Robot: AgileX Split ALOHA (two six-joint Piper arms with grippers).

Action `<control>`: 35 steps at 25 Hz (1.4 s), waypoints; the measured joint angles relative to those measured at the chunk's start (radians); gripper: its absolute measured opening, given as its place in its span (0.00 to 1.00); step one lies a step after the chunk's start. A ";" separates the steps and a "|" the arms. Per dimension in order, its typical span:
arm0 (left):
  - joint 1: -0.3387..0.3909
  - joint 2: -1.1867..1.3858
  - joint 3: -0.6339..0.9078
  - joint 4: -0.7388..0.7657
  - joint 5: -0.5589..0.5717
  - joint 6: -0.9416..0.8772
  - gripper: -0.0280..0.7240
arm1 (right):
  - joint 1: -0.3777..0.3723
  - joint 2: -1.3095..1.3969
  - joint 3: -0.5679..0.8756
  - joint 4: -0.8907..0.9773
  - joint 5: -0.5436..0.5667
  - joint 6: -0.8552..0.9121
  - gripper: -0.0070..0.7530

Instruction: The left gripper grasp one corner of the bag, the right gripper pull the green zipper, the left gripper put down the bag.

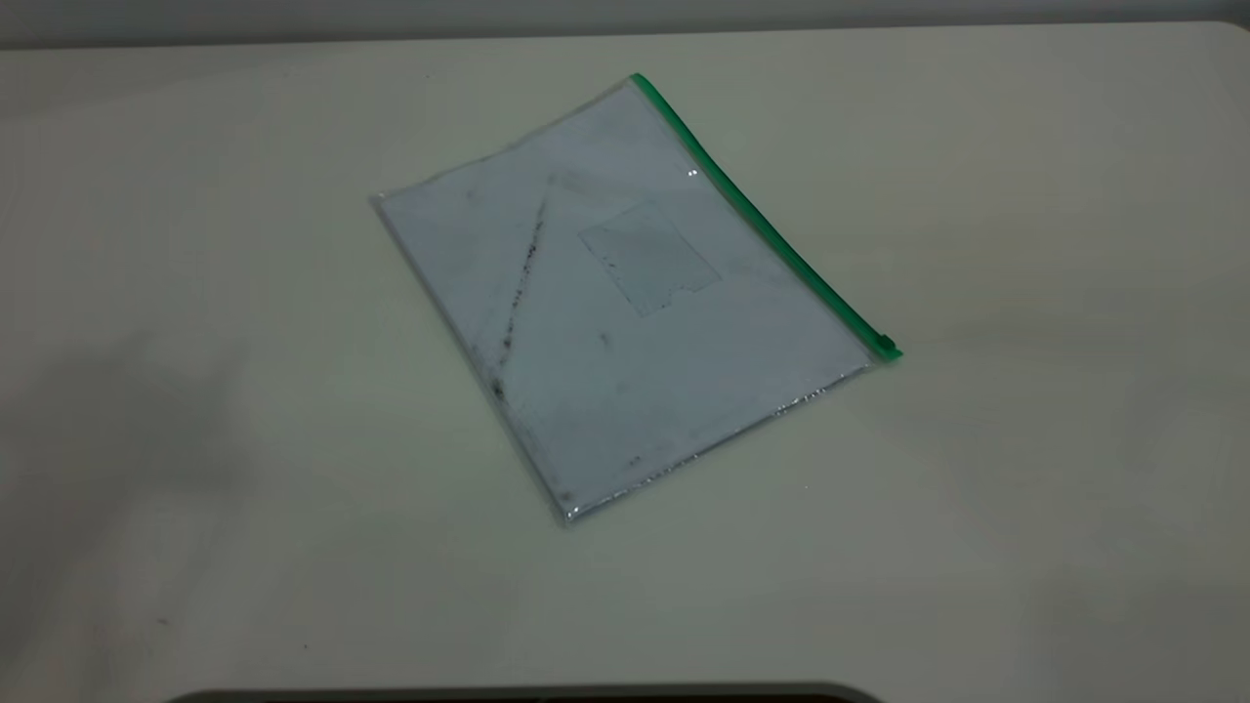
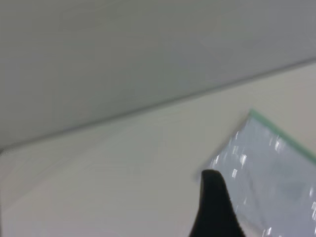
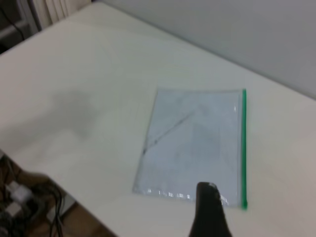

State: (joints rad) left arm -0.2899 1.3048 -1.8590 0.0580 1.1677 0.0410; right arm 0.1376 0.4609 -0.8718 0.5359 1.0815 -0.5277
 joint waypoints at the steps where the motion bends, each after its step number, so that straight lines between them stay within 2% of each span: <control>1: 0.000 -0.056 0.068 0.013 0.000 -0.005 0.80 | 0.000 -0.010 0.000 -0.008 0.020 0.006 0.77; 7: 0.000 -0.387 0.415 0.067 0.000 -0.041 0.80 | 0.000 -0.073 0.004 -0.017 0.154 0.056 0.77; 19: 0.000 -0.985 0.947 0.074 0.000 -0.087 0.80 | 0.000 -0.269 0.185 -0.025 0.154 0.142 0.77; 26: 0.000 -1.154 1.173 0.049 0.000 -0.086 0.80 | 0.000 -0.424 0.239 -0.188 0.141 0.143 0.77; 35: 0.000 -1.182 1.335 -0.031 -0.004 -0.041 0.80 | -0.001 -0.481 0.338 -0.365 0.105 0.223 0.77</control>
State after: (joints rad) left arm -0.2899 0.1226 -0.5242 0.0274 1.1634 0.0000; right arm 0.1365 -0.0199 -0.5339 0.1714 1.1863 -0.3052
